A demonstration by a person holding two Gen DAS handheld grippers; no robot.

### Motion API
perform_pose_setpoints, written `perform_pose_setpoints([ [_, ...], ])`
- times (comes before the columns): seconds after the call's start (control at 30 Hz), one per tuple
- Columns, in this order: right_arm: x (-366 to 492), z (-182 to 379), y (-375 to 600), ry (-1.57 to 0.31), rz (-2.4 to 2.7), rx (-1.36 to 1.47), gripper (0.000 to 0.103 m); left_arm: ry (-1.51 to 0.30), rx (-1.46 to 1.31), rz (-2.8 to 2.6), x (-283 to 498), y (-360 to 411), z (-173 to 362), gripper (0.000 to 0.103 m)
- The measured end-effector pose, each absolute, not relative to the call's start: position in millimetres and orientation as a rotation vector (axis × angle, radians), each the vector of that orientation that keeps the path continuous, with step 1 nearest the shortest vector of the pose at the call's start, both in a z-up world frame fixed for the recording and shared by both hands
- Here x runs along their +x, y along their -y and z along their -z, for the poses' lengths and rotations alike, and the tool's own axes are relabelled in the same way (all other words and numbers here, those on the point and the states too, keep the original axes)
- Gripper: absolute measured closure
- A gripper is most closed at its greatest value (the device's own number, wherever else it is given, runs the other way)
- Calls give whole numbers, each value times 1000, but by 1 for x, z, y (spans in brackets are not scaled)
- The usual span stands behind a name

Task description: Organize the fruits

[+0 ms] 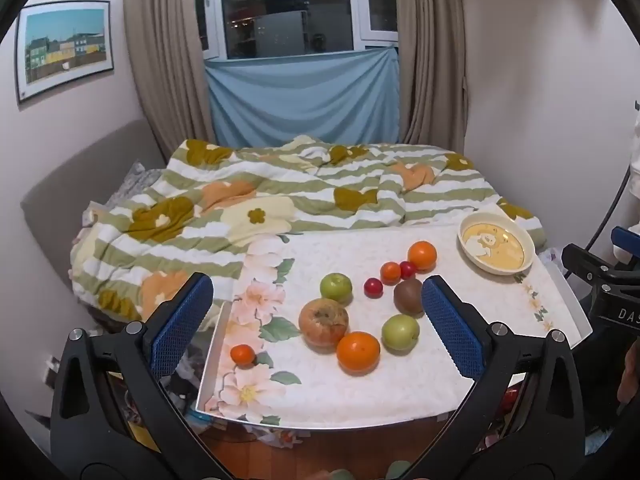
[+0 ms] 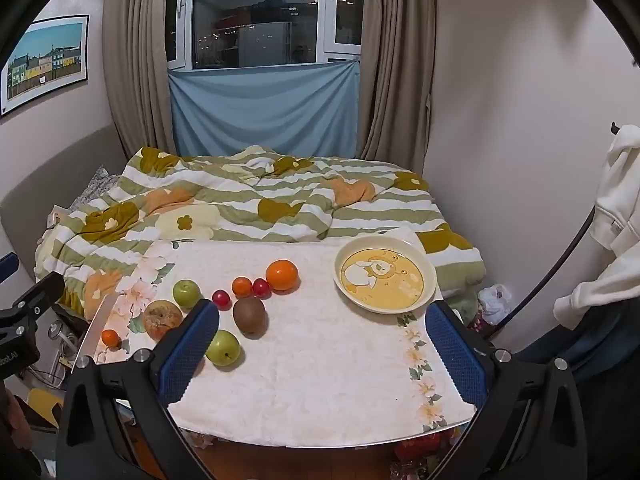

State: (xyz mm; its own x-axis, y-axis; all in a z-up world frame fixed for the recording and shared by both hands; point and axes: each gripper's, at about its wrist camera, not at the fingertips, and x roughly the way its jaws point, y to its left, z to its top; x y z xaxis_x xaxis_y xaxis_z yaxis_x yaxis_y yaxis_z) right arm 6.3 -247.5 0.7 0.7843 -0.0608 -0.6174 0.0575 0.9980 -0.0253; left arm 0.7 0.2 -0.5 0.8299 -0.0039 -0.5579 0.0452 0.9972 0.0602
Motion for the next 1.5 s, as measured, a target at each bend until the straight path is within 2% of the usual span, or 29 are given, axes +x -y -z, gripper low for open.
perform_pose_setpoints([
  [1.5,3,9,239,-655,57,-5,0,-616,41,-5,-1,-9,10,0],
])
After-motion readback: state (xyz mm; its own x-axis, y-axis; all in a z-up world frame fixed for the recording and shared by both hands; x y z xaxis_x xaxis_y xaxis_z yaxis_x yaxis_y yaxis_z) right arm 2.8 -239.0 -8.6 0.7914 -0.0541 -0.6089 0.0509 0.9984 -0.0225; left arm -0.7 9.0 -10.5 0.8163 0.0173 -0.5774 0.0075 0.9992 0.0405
